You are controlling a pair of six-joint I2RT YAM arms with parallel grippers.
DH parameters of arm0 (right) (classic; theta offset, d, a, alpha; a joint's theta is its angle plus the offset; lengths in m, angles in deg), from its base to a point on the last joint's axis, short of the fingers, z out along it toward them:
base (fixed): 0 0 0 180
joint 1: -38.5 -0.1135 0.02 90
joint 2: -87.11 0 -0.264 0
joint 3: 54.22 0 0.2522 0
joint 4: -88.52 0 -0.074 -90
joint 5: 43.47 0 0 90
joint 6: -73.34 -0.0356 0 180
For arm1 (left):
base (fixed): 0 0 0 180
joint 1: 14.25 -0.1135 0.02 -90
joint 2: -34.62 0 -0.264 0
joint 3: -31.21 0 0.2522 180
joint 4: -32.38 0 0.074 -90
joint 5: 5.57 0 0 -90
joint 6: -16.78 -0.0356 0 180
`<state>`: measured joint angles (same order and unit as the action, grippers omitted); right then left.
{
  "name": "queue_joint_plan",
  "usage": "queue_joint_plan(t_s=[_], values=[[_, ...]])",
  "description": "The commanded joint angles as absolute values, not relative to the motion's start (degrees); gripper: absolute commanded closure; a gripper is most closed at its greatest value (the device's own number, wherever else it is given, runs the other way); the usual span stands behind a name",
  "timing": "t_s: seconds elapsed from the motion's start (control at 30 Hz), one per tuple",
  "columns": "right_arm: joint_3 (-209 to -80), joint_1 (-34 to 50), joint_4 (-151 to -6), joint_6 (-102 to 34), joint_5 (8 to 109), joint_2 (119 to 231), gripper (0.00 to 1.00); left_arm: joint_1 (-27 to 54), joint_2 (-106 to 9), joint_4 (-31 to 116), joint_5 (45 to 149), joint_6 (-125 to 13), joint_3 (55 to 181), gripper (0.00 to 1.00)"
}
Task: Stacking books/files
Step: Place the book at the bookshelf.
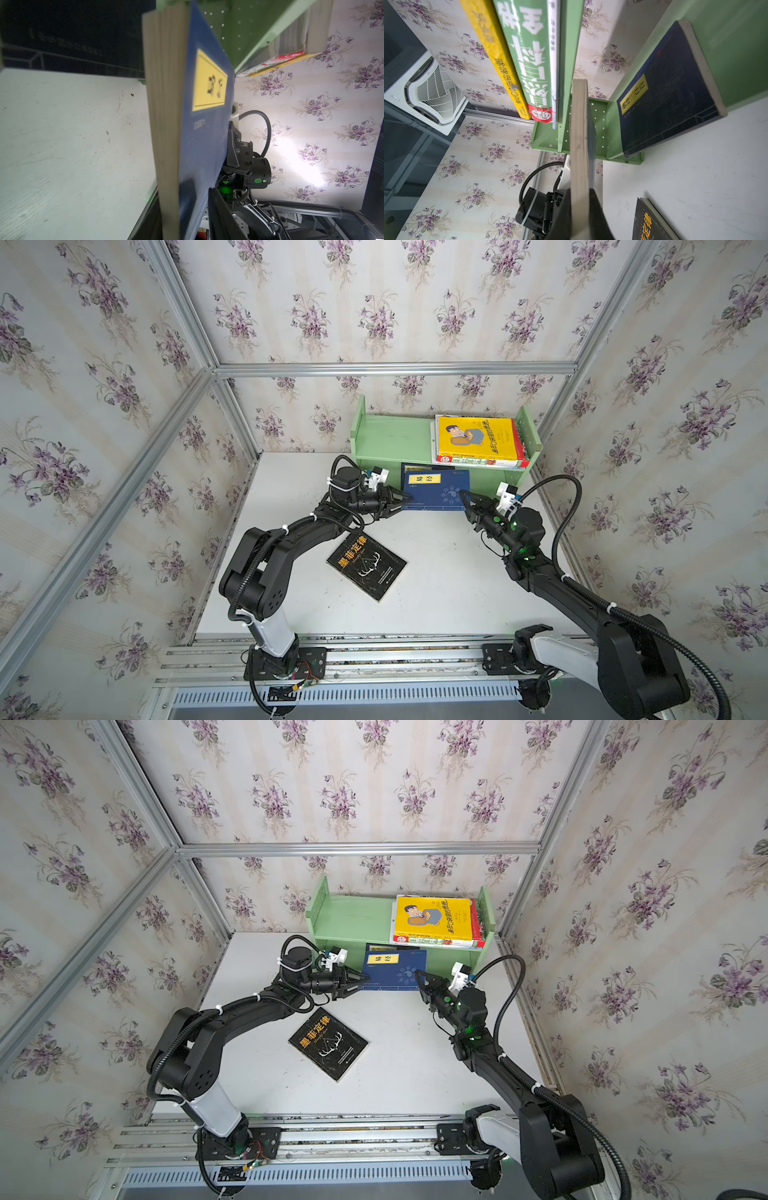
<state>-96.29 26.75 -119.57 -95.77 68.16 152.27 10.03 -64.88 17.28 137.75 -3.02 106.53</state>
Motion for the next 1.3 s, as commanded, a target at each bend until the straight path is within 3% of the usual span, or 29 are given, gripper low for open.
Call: queue_joint_plan(t_s=[0.0, 0.27, 0.43, 0.53, 0.7, 1.27], values=[[-95.85, 27.06, -124.66, -96.09, 68.84, 152.99, 1.00, 10.17, -64.58, 13.44, 136.70, -0.63, 106.88, 0.77], [-96.23, 27.67, -127.36, -96.47, 69.82, 157.49, 1.00, 10.19, -63.99, 13.43, 134.05, -0.70, 105.94, 0.86], [-98.56, 28.00, -127.08, -95.11, 69.91, 161.90, 0.90, 10.10, -66.14, 14.09, 131.90, -2.96, 108.97, 0.89], [-100.49, 28.13, -126.96, -94.64, 70.10, 165.00, 0.75, 10.01, -68.40, 13.62, 130.82, -4.25, 112.35, 0.91], [-100.75, 28.31, -128.49, -95.99, 70.11, 169.08, 0.62, 9.44, -72.32, 13.56, 129.28, -5.32, 117.28, 0.91], [-102.60, 29.47, -133.71, -97.45, 68.19, 176.96, 0.63, 9.14, -75.68, 11.47, 129.39, -4.06, 119.01, 0.91]])
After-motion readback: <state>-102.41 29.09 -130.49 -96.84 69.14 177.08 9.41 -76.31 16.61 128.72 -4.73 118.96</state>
